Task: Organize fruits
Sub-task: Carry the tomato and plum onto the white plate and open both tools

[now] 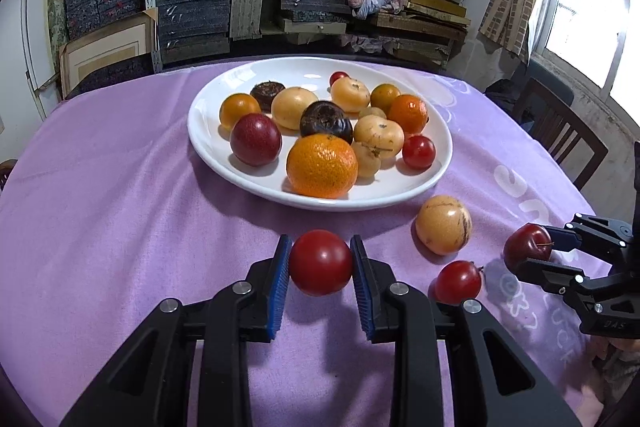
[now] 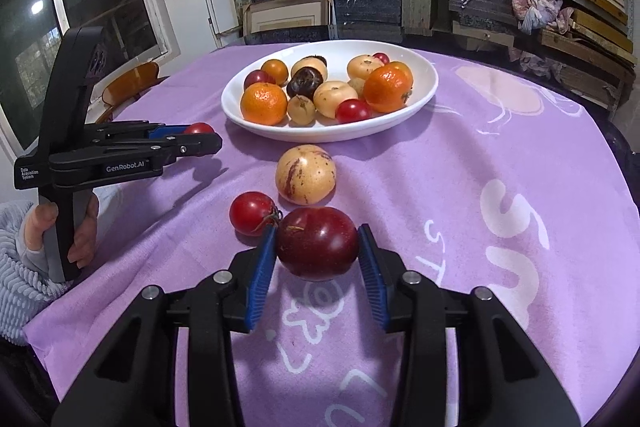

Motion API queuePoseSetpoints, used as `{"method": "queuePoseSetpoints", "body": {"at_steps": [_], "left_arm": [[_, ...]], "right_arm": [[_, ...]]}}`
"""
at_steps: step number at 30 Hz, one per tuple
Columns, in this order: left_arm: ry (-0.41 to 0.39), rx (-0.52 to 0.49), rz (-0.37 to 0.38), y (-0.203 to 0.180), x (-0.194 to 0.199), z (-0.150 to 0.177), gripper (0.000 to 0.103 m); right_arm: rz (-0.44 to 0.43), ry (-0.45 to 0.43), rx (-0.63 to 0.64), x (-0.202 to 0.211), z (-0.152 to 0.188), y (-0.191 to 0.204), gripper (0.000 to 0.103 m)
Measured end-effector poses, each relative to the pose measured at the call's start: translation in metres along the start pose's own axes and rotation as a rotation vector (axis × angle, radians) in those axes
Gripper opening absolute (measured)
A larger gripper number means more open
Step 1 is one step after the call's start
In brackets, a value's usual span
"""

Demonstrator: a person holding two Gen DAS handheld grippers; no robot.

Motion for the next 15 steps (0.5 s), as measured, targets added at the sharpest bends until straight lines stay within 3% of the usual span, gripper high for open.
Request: {"method": "queuePoseSetpoints", "body": {"at_steps": [9, 15], "left_arm": [[-0.030, 0.003, -0.040, 0.020, -0.001, -0.075, 0.030], [-0.003, 0.030, -0.077, 0.036, -0.037, -0.130, 0.030]], "right_arm": [[0.054, -0.087, 0.060, 0.026, -0.080, -0.010, 0.040], [0.081, -0.098, 0.105, -0.012, -0.138, -0.009, 0.040]]}}
Point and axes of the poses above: each gripper's, at about its wrist camera, not at the fingertips, and x roughly against the way its jaws point, y to its left, z to its underside, the point moved 6 cm from there along -x, roughly the way its jaws point, and after that the axes turned 4 degrees about -y, right-handed, at the moved point
